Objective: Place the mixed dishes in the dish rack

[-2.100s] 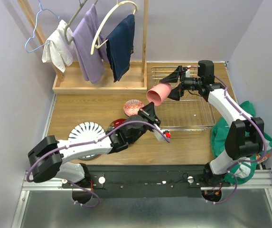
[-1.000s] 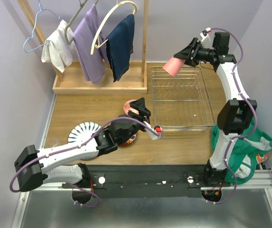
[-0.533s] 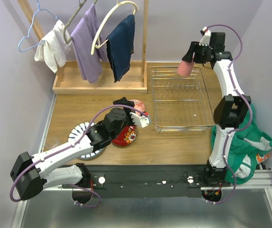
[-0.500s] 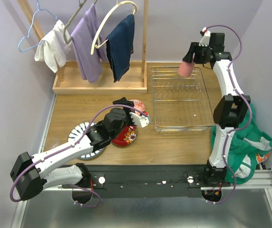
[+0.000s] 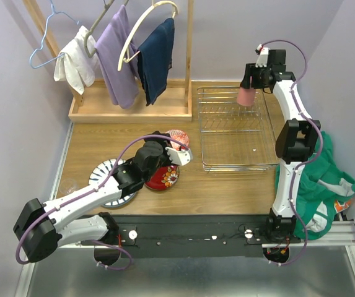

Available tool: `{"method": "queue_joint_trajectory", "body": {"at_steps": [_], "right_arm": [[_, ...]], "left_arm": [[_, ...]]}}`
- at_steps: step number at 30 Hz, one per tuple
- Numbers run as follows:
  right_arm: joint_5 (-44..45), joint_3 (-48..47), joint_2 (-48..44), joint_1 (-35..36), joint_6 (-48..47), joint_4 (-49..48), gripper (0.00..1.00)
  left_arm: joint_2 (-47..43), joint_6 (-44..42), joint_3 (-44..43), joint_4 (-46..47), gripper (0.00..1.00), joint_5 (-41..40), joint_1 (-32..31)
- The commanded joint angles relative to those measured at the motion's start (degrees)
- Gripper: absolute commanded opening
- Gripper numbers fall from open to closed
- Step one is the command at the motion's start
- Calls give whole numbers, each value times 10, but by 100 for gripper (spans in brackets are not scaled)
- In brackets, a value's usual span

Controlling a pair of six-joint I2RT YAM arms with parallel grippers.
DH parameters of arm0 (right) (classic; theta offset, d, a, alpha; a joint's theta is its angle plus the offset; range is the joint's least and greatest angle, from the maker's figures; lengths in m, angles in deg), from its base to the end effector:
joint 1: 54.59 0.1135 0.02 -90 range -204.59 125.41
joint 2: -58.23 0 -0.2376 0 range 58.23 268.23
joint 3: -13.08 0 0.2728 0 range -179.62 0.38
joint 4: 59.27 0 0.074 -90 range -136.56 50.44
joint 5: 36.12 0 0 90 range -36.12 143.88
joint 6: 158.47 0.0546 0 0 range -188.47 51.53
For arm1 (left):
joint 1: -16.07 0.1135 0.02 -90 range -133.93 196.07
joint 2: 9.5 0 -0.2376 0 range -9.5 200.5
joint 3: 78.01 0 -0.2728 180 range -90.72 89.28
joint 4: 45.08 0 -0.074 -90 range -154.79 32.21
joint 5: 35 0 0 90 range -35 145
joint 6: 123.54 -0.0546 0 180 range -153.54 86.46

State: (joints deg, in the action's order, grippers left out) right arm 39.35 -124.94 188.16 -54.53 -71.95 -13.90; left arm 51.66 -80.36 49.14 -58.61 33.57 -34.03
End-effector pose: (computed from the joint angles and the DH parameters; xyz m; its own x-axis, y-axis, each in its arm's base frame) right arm 0.5435 0.0143 0.2573 -0.5924 -0.0594 -0.8034 -0.2370 0.9660 0.1034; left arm 0.2021 -0.2106 0.2358 0.1988 0.8204 -0.5361 0.5138 0.3785 0.7699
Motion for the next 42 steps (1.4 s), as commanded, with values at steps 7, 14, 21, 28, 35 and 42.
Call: {"method": "queue_joint_trajectory", "body": {"at_steps": [7,14,21,28,35,42], "right_arm": [[-19,248,-110,27,-26,-246,27],[3,301,-108,40,-12,-288,46],[-2,277,-133,50,-26,-236,99],[10,222,-186,50,-24,-144,100],[-2,252,-282,51,-20,-44,100],[-60,379,-396,50,-6,-9,100]], "left_arm": [[-7,36,7,-34,81,1,9],[-1,60,-6,-59,84,8,10],[2,96,-42,-106,92,21,35],[16,151,-126,-212,93,69,77],[5,169,-178,-369,94,116,163],[-21,127,-209,-586,90,139,272]]}}
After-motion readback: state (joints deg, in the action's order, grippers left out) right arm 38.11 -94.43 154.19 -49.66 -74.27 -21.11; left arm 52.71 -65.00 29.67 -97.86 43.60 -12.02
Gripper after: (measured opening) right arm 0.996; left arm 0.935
